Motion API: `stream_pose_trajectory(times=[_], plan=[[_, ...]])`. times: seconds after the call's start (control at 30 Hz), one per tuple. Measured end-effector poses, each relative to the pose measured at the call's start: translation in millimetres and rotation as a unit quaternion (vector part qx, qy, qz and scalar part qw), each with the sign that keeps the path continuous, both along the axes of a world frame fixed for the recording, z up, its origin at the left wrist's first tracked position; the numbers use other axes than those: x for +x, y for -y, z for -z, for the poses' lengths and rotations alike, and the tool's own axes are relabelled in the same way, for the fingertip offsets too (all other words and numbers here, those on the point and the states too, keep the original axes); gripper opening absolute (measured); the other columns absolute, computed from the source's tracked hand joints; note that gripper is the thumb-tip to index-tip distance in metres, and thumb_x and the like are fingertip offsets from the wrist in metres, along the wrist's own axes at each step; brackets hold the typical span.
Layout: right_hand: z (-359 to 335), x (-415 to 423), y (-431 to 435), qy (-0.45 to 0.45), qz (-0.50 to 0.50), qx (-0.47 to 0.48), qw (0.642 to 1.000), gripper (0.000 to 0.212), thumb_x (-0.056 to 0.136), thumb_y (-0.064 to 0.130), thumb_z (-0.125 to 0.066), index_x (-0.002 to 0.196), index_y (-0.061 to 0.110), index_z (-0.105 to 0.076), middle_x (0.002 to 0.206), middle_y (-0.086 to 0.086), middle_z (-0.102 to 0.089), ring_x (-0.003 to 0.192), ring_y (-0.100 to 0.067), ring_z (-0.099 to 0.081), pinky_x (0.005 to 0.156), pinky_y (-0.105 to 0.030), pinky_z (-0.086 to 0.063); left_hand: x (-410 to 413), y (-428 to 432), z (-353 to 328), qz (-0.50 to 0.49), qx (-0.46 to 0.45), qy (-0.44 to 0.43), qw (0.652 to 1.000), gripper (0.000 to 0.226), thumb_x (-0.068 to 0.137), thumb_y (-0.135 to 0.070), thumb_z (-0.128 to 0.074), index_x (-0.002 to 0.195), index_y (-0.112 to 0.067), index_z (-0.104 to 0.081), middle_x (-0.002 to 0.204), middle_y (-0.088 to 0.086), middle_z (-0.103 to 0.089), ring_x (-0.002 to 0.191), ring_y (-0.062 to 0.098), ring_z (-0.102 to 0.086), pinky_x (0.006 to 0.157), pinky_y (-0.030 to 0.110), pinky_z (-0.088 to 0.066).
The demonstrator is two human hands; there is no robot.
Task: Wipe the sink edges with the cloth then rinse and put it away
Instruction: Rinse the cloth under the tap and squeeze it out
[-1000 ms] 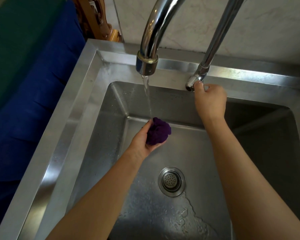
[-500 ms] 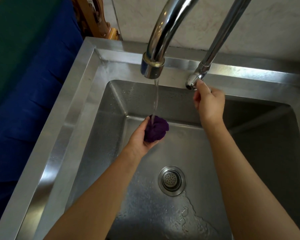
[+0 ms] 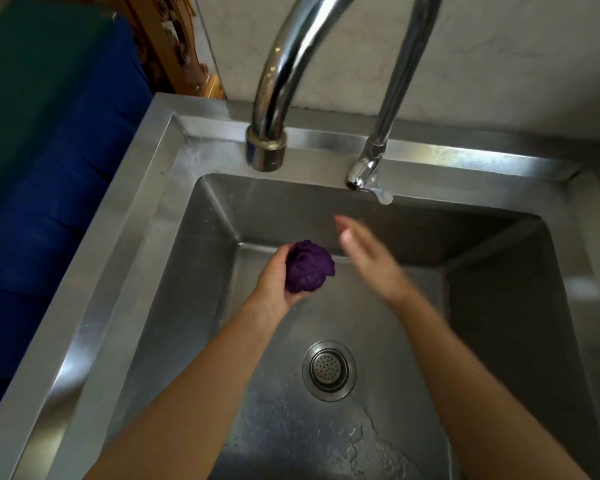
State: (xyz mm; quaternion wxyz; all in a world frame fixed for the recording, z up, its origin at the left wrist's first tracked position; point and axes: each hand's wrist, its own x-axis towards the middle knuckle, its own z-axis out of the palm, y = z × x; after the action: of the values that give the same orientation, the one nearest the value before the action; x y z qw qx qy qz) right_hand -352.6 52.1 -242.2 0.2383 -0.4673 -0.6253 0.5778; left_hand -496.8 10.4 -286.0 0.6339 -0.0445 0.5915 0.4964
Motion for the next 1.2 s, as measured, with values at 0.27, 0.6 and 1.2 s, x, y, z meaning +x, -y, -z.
stream_pose_trajectory(times=[0.27, 0.6, 1.2], plan=[[10, -7, 39, 0.098, -0.012, 0.177, 0.979, 0.059, 0.074, 0.062, -0.048, 0.121, 0.027, -0.054, 0.121, 0.002, -0.055, 0.111, -0.013, -0.054, 0.091, -0.021, -0.042, 35, 1, -24, 0.042, -0.024, -0.063, 0.997, 0.036, 0.093, -0.041, -0.041, 0.07, -0.019, -0.055, 0.041, -0.004, -0.059, 0.038, 0.014, -0.058, 0.038, 0.017, -0.04], [12, -15, 47, 0.289, 0.027, 0.236, 0.927, 0.048, 0.097, 0.047, -0.029, 0.114, 0.011, -0.055, 0.098, -0.017, -0.068, 0.09, -0.037, -0.063, 0.072, -0.038, -0.046, 50, 18, -18, 0.013, -0.051, -0.389, 0.92, 0.052, 0.098, -0.036, -0.035, 0.054, -0.015, -0.054, 0.064, 0.009, -0.061, 0.076, 0.036, -0.065, 0.075, 0.047, -0.054], [14, 3, 56, 0.097, -0.186, 0.304, 0.929, 0.059, 0.085, 0.054, -0.045, 0.138, 0.029, -0.039, 0.154, 0.001, -0.025, 0.135, -0.021, -0.037, 0.103, -0.035, -0.037, 27, 30, -19, 0.132, -0.018, -0.075, 0.988, 0.03, 0.096, -0.022, -0.039, 0.072, -0.015, -0.055, 0.049, 0.001, -0.059, 0.043, 0.012, -0.058, 0.042, 0.017, -0.039]])
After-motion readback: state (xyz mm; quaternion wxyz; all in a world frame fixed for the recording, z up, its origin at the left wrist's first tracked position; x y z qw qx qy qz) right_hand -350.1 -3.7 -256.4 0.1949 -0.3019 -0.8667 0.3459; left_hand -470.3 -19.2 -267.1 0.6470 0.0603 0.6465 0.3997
